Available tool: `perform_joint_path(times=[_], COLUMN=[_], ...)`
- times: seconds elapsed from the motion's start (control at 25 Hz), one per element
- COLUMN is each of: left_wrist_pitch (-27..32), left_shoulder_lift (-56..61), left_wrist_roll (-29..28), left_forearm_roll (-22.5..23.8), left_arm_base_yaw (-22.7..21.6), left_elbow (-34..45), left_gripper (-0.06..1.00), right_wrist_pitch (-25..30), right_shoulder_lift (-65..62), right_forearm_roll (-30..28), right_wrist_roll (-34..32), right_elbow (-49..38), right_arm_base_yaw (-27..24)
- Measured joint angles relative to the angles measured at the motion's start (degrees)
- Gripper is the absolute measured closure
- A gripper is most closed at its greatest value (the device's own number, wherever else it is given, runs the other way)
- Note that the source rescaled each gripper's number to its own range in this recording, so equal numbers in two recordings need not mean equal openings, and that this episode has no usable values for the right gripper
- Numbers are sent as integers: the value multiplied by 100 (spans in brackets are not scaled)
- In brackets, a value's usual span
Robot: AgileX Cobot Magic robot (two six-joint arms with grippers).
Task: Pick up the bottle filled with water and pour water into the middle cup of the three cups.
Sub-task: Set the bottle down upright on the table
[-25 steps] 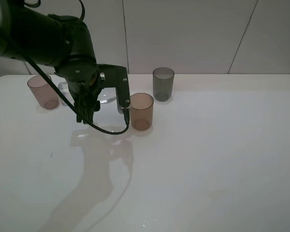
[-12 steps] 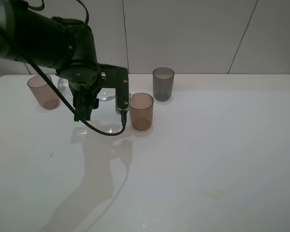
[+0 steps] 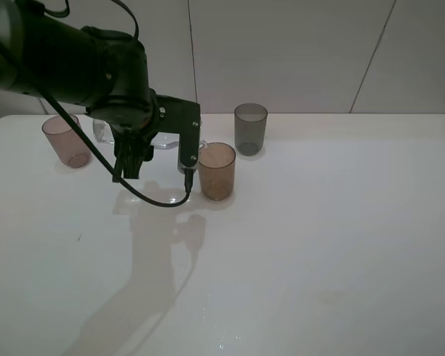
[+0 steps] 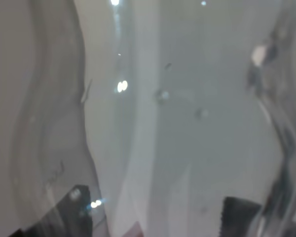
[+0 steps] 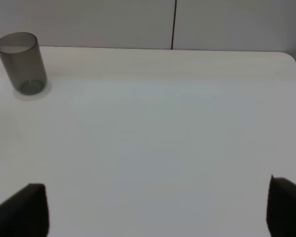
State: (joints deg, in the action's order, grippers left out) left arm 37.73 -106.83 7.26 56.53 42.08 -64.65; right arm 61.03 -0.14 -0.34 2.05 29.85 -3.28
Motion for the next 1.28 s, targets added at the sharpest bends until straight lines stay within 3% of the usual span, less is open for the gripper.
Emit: perform_joint_path(times=[0.56,1.28], left_wrist_pitch=[-25,52], left_shoulder_lift=[0,0], left_wrist_roll=[73,676], left_forearm_roll=[570,659], left_arm_base_yaw=[96,96], left_elbow=[-4,-4], left_gripper=[93,93], right_wrist_pitch=[0,0], right_shoulder_lift=[0,0], right_forearm_roll=[0,0], right_wrist_roll=[0,0], right_elbow=[0,0], right_arm_base_yaw=[0,0])
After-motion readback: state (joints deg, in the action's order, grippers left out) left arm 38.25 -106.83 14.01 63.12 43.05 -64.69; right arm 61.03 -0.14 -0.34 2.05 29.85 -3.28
